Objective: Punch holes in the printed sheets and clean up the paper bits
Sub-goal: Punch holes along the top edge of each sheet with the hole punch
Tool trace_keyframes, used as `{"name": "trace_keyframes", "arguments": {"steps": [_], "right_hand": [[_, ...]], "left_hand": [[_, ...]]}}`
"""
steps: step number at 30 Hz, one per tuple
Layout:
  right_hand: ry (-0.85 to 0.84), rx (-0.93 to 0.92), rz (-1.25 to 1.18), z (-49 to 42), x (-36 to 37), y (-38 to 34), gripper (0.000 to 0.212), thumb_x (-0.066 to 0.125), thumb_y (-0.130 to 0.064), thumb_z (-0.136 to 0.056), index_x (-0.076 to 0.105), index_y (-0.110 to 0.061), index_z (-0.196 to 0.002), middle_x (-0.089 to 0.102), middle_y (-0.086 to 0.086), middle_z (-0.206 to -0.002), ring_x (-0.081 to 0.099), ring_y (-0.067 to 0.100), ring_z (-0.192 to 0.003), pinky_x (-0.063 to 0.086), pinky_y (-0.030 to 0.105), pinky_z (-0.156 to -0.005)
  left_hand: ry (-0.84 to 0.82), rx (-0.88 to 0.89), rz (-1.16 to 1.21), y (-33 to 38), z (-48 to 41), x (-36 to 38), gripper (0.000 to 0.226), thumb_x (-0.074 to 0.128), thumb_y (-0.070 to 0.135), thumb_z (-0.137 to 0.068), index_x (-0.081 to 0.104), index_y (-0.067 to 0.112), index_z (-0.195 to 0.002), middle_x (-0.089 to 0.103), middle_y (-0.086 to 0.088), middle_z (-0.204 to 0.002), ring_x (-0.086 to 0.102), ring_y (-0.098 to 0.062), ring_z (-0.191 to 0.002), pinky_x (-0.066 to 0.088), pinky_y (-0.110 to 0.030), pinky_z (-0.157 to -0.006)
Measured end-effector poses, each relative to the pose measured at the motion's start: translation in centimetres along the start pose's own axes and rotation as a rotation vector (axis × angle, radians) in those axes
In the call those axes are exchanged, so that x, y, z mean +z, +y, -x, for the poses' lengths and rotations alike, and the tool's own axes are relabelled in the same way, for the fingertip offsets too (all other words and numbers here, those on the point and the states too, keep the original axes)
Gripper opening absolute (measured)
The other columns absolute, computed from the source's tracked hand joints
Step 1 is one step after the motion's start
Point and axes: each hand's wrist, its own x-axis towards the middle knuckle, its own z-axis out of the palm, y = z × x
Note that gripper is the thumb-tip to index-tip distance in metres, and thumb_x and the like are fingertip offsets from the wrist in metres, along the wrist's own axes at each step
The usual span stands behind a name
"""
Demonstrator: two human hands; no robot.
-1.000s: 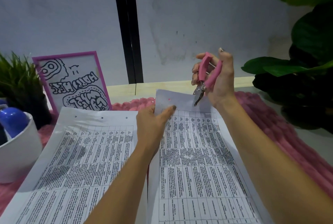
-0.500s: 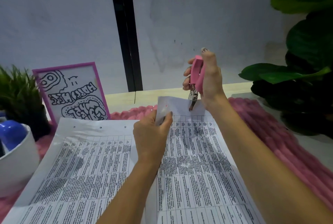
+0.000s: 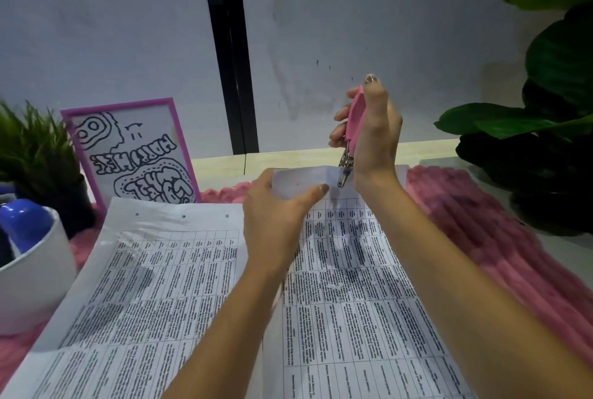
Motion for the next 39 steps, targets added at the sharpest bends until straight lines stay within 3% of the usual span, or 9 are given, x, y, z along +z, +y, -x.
{"name": "trace_keyframes", "arguments": {"steps": [4,12,17,21,24,27,29,34,39], "right_hand": [[-0.003,0.018,0.009,0.3,0.3,0.0,0.045,0.043,-0.049,-0.086,0.059,-0.008,-0.094,0.057,0.009,-0.072,0.055,0.021,-0.052,0.049,0.033,-0.052],[-0.206,0.082,-0.021,0.1,0.2,-1.0,0.051,0.045,-0.045,-0.084,0.058,0.001,-0.102,0.057,0.016,-0.077,0.054,0.024,-0.050,0.049,0.034,-0.051],[-0.159,0.009,-0.039,0.7,0.8,-0.6,0.064,0.049,-0.054,-0.077,0.059,0.002,-0.106,0.059,0.012,-0.076,0.056,0.026,-0.055,0.051,0.038,-0.055],[-0.156,0.018,-0.045,0.7,0.8,-0.3,0.073,0.047,-0.061,-0.070,0.059,0.001,-0.106,0.059,0.012,-0.076,0.056,0.024,-0.052,0.051,0.034,-0.053],[-0.210,0.056,-0.060,0.9,0.8,-0.1,0.062,0.050,-0.053,-0.077,0.059,0.002,-0.105,0.058,0.015,-0.076,0.053,0.024,-0.050,0.050,0.033,-0.052],[-0.271,0.067,-0.041,1.0,0.9,0.0,0.054,0.045,-0.043,-0.085,0.058,0.005,-0.106,0.057,0.019,-0.079,0.053,0.025,-0.050,0.049,0.033,-0.052],[-0.303,0.049,-0.032,1.1,1.1,0.0,0.058,0.047,-0.048,-0.083,0.058,0.005,-0.105,0.058,0.019,-0.079,0.053,0.024,-0.050,0.049,0.032,-0.051],[-0.303,0.018,-0.021,1.6,1.4,0.4,0.070,0.046,-0.059,-0.072,0.059,0.003,-0.103,0.059,0.019,-0.078,0.054,0.022,-0.050,0.050,0.029,-0.048],[-0.339,0.037,-0.005,1.5,1.3,0.6,0.066,0.046,-0.060,-0.073,0.060,-0.001,-0.101,0.060,0.016,-0.077,0.053,0.021,-0.049,0.047,0.027,-0.048]], "left_hand": [[0.152,0.045,-0.175,-0.2,1.0,0.6,0.040,0.081,0.052,-0.068,0.061,0.024,-0.089,0.067,0.008,-0.083,0.065,-0.017,-0.079,0.055,-0.038,-0.067],[0.235,0.088,-0.141,-1.2,1.1,0.8,0.040,0.081,0.049,-0.072,0.059,0.017,-0.084,0.066,0.003,-0.075,0.065,-0.022,-0.071,0.056,-0.048,-0.065],[0.248,0.112,-0.146,-1.2,1.2,1.0,0.038,0.080,0.041,-0.076,0.054,0.014,-0.083,0.063,0.000,-0.071,0.062,-0.024,-0.066,0.053,-0.048,-0.061],[0.281,0.248,-0.177,-0.8,1.1,0.6,0.062,0.081,0.036,-0.076,0.046,0.019,-0.124,0.055,0.006,-0.119,0.053,-0.011,-0.108,0.044,-0.031,-0.090],[0.264,0.500,-0.384,-0.5,0.5,0.3,0.069,0.068,0.049,-0.083,0.045,0.014,-0.138,0.050,-0.001,-0.138,0.045,-0.020,-0.129,0.033,-0.047,-0.111],[0.139,0.577,-0.583,-0.8,0.3,0.5,0.052,0.053,0.051,-0.089,0.056,0.019,-0.130,0.063,0.002,-0.122,0.054,-0.023,-0.122,0.021,-0.060,-0.115],[0.091,0.555,-0.638,-1.1,0.2,0.4,0.043,0.057,0.046,-0.090,0.060,0.021,-0.125,0.069,0.007,-0.105,0.061,-0.020,-0.107,0.017,-0.061,-0.115],[0.074,0.585,-0.613,-1.6,0.0,0.4,0.027,0.050,0.047,-0.091,0.064,0.024,-0.092,0.069,0.013,-0.087,0.062,-0.017,-0.082,0.024,-0.050,-0.108],[0.045,0.592,-0.573,-1.9,-0.2,0.3,0.016,0.061,0.041,-0.089,0.066,0.026,-0.091,0.069,0.012,-0.086,0.061,-0.016,-0.083,0.022,-0.035,-0.089]]}}
